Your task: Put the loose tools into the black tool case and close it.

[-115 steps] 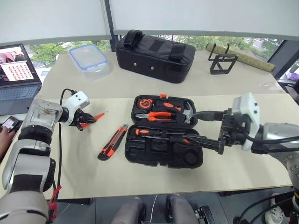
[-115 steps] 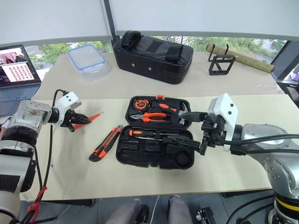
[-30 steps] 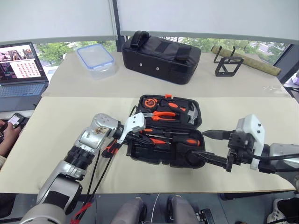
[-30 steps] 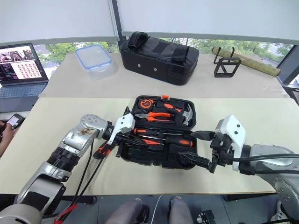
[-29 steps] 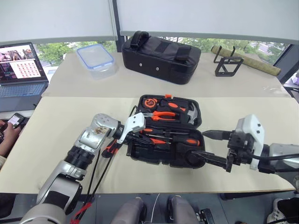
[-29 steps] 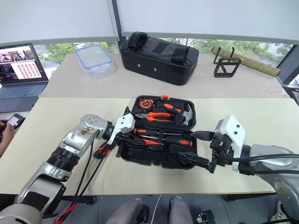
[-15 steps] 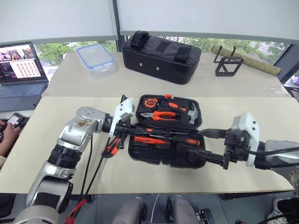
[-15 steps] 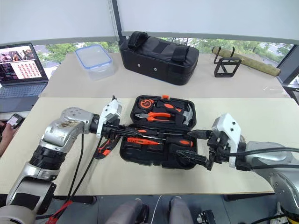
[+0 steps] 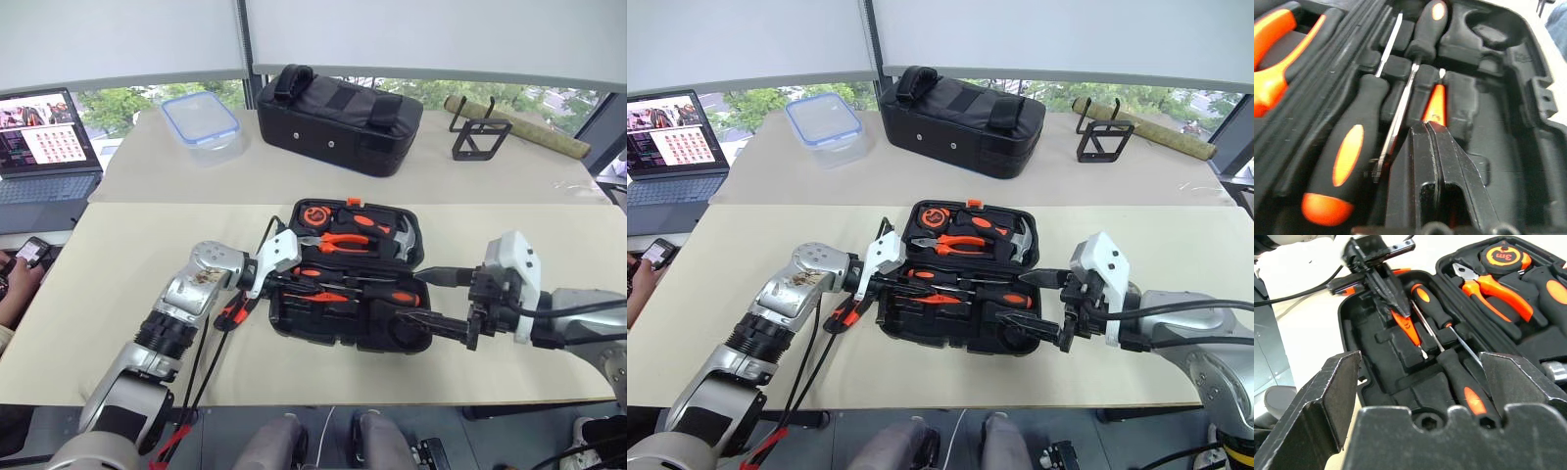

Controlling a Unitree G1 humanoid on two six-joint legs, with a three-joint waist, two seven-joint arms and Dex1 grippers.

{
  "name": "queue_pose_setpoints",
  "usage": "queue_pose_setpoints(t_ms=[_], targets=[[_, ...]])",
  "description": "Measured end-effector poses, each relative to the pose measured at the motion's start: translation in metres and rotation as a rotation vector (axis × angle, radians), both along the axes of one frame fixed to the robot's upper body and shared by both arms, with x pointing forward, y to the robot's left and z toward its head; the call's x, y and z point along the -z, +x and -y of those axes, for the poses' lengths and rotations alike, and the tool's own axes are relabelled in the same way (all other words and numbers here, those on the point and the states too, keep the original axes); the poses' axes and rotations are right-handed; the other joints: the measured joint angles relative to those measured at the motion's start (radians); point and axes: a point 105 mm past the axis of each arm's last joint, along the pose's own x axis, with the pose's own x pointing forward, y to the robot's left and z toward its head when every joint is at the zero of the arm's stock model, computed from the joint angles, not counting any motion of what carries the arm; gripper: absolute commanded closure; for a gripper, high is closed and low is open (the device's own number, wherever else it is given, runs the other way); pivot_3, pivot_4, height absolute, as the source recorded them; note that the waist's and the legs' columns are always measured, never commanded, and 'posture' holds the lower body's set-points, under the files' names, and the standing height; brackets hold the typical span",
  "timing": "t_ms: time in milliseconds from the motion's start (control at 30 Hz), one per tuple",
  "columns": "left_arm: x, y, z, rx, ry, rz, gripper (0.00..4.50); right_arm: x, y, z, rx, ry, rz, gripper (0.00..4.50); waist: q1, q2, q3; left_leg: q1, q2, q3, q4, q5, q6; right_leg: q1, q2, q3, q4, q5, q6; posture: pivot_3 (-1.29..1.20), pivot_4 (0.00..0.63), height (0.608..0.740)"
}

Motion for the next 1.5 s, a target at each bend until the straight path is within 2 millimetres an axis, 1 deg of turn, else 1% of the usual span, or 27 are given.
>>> queue_pose_setpoints(t_ms=[133, 200, 267, 300, 367, 400, 467, 500, 533, 567, 600, 633, 700, 733, 800, 900, 1000, 1067, 1133, 1167, 1233, 1367, 1433, 1467, 1500], targets=[[0.0, 0.0, 0.0, 0.009, -0.001, 0.006, 4.47, -0.001, -0.002, 0.001, 0.017, 0.0, 0.007, 0.0, 0.0, 0.001, -0.001, 0.0, 0.0, 0.0, 0.0, 0.0, 0.0, 0.0, 0.0, 0.0, 0.0, 0.0, 0.0, 0.0, 0.15, 0.722], [-0.002, -0.001, -0.001, 0.003, -0.013, -0.018, 4.47, -0.001, -0.001, 0.001, 0.023, 0.007, 0.008, 0.0, -0.002, 0.001, -0.001, 0.0, 0.0, 0.0, 0.0, 0.0, 0.0, -0.001, 0.0, 0.0, 0.0, 0.0, 0.0, 0.0, 0.15, 0.722], [-0.004, -0.005, -0.006, -0.011, -0.029, -0.05, 3.98, -0.001, -0.001, 0.0, 0.025, 0.019, 0.007, 0.0, -0.004, 0.001, 0.0, -0.001, 0.0, 0.0, 0.0, 0.0, 0.0, -0.002, 0.0, 0.0, 0.001, 0.0, 0.0, 0.0, 0.15, 0.722], [-0.01, -0.008, -0.013, -0.032, -0.054, -0.068, 3.78, -0.002, -0.001, 0.0, 0.024, 0.024, 0.008, 0.0, -0.008, 0.001, 0.0, -0.002, 0.0, 0.0, 0.0, 0.0, 0.0, -0.003, 0.001, 0.0, 0.001, 0.0, 0.0, 0.0, 0.15, 0.722], [-0.025, -0.012, -0.027, -0.078, -0.085, -0.07, 3.04, -0.005, 0.0, -0.002, 0.016, 0.03, 0.018, 0.0, -0.016, 0.001, 0.0, -0.002, 0.001, 0.0, -0.001, 0.0, 0.0, -0.003, 0.001, 0.0, 0.001, 0.0, 0.0, 0.0, 0.15, 0.722], [-0.037, -0.015, -0.044, -0.138, -0.097, -0.055, 2.68, -0.01, 0.0, -0.004, -0.003, 0.039, 0.029, 0.0, -0.025, 0.001, 0.0, -0.001, 0.001, 0.0, -0.003, 0.0, 0.0, -0.003, 0.002, 0.0, 0.001, 0.0, 0.0, 0.0, 0.15, 0.722], [-0.054, -0.019, -0.078, -0.274, -0.092, -0.014, 1.88, -0.015, 0.0, -0.008, -0.033, 0.044, 0.042, 0.0, -0.031, 0.001, 0.0, 0.003, 0.001, 0.0, -0.007, 0.0, -0.001, -0.001, 0.002, 0.0, 0.0, 0.0, 0.0, 0.0, 0.15, 0.722], [-0.054, -0.023, -0.092, -0.326, -0.068, -0.01, 1.47, -0.017, -0.001, -0.009, -0.05, 0.048, 0.042, 0.0, -0.032, 0.001, 0.0, 0.005, 0.001, 0.002, -0.011, 0.0, -0.001, -0.001, 0.003, 0.0, -0.001, 0.0, 0.0, 0.0, 0.15, 0.722], [-0.051, -0.028, -0.106, -0.382, -0.044, -0.016, 1.16, -0.018, -0.002, -0.01, -0.066, 0.052, 0.039, 0.0, -0.032, 0.001, 0.0, 0.008, 0.001, 0.002, -0.012, 0.001, -0.001, 0.0, 0.002, 0.0, -0.001, 0.0, 0.0, 0.0, 0.15, 0.722], [-0.046, -0.035, -0.12, -0.44, -0.014, -0.029, 0.74, -0.02, -0.003, -0.013, -0.087, 0.056, 0.042, 0.0, -0.034, 0.001, 0.0, 0.008, 0.001, 0.003, -0.014, 0.001, -0.001, -0.001, 0.003, 0.0, -0.002, 0.0, -0.001, 0.0, 0.15, 0.722], [-0.038, -0.042, -0.136, -0.511, 0.022, -0.059, 0.41, -0.022, -0.004, -0.014, -0.105, 0.052, 0.044, 0.0, -0.034, 0.001, 0.0, 0.008, 0.001, 0.003, -0.014, 0.001, -0.001, -0.001, 0.003, 0.0, -0.002, 0.0, -0.001, 0.0, 0.15, 0.722], [-0.033, -0.046, -0.146, -0.562, 0.04, -0.083, 0.02, -0.022, -0.004, -0.015, -0.116, 0.05, 0.04, 0.0, -0.03, 0.001, 0.0, 0.008, 0.001, 0.003, -0.014, 0.001, -0.001, -0.001, 0.004, 0.0, -0.002, 0.0, -0.001, 0.0, 0.15, 0.722], [-0.029, -0.055, -0.16, -0.632, 0.078, -0.1, 0.02, -0.022, -0.006, -0.019, -0.149, 0.05, 0.036, 0.0, -0.02, -0.001, 0.001, 0.007, 0.001, 0.001, -0.014, 0.0, -0.002, -0.001, 0.004, -0.001, -0.004, 0.0, -0.001, 0.0, 0.15, 0.722], [-0.029, -0.059, -0.163, -0.655, 0.093, -0.109, 0.02, -0.022, -0.007, -0.02, -0.158, 0.047, 0.034, 0.0, -0.013, -0.001, 0.001, 0.008, 0.0, 0.001, -0.014, -0.003, -0.008, -0.001, 0.004, -0.001, -0.005, 0.0, -0.001, 0.0, 0.15, 0.722], [-0.033, -0.062, -0.161, -0.673, 0.1, -0.103, 0.02, -0.023, -0.008, -0.02, -0.174, 0.037, 0.036, 0.0, 0.001, -0.001, 0.001, 0.009, 0.0, 0.001, -0.013, -0.004, -0.008, 0.0, 0.004, -0.001, -0.006, 0.0, 0.0, 0.0, 0.15, 0.722], [-0.033, -0.06, -0.15, -0.674, 0.108, -0.095, 0.02, -0.024, -0.012, -0.024, -0.199, 0.035, 0.036, 0.0, 0.008, -0.001, 0.001, 0.01, -0.001, 0.002, -0.013, -0.004, -0.009, 0.001, 0.004, -0.001, -0.006, 0.0, 0.0, 0.0, 0.15, 0.722], [-0.027, -0.054, -0.13, -0.663, 0.105, -0.124, 0.02, -0.024, -0.016, -0.028, -0.22, 0.038, 0.034, 0.0, 0.007, -0.001, 0.001, 0.009, 0.0, 0.002, -0.013, -0.004, -0.009, 0.003, 0.001, -0.001, -0.004, 0.0, 0.0, 0.0, 0.15, 0.722], [-0.019, -0.05, -0.117, -0.662, 0.123, -0.155, 0.02, -0.023, -0.017, -0.03, -0.225, 0.033, 0.035, 0.0, 0.001, -0.001, 0.001, 0.009, 0.0, 0.002, -0.014, -0.004, -0.009, 0.003, 0.001, -0.001, -0.003, 0.0, 0.0, 0.0, 0.15, 0.722], [-0.01, -0.048, -0.112, -0.671, 0.146, -0.179, 0.02, -0.022, -0.017, -0.03, -0.221, 0.029, 0.035, 0.0, -0.004, -0.001, 0.001, 0.009, 0.0, 0.002, -0.014, -0.004, -0.009, 0.002, 0.001, -0.001, -0.003, 0.0, 0.0, 0.0, 0.15, 0.722], [-0.004, -0.044, -0.11, -0.685, 0.169, -0.179, 0.02, -0.021, -0.016, -0.031, -0.213, 0.027, 0.035, 0.0, -0.005, -0.001, 0.001, 0.009, 0.0, 0.002, -0.014, -0.004, -0.009, 0.002, 0.001, -0.001, -0.003, 0.0, 0.0, 0.0, 0.15, 0.722], [0.005, -0.04, -0.11, -0.702, 0.209, -0.183, 0.02, -0.02, -0.017, -0.031, -0.213, 0.026, 0.031, 0.0, -0.007, -0.001, 0.001, 0.009, 0.0, 0.003, -0.014, -0.004, -0.009, 0.001, 0.001, 0.0, -0.002, 0.0, -0.001, 0.0, 0.15, 0.722], [0.008, -0.039, -0.107, -0.669, 0.264, -0.137, 0.02, -0.019, -0.017, -0.032, -0.211, 0.023, 0.032, 0.0, -0.004, 0.0, 0.001, 0.011, 0.0, 0.003, -0.014, -0.004, -0.009, 0.003, 0.001, 0.0, -0.003, 0.0, -0.001, 0.0, 0.15, 0.722], [0.009, -0.039, -0.107, -0.662, 0.271, -0.129, 0.54, -0.019, -0.017, -0.032, -0.211, 0.022, 0.034, 0.0, -0.004, 0.0, 0.0, 0.012, 0.0, 0.003, -0.014, -0.004, -0.009, 0.004, 0.001, 0.0, -0.004, 0.0, -0.001, 0.0, 0.15, 0.722], [0.009, -0.039, -0.109, -0.667, 0.272, -0.125, 0.72, -0.02, -0.017, -0.032, -0.208, 0.021, 0.036, 0.0, -0.004, 0.0, 0.0, 0.012, 0.0, 0.003, -0.015, -0.004, -0.009, 0.004, 0.001, 0.0, -0.003, 0.0, 0.0, 0.0, 0.15, 0.722], [0.009, -0.038, -0.111, -0.675, 0.276, -0.121, 1.1, -0.02, -0.017, -0.032, -0.203, 0.02, 0.038, 0.0, -0.004, 0.0, 0.0, 0.012, 0.0, 0.003, -0.015, -0.004, -0.009, 0.004, 0.001, 0.0, -0.003, 0.0, 0.0, 0.0, 0.15, 0.722]])
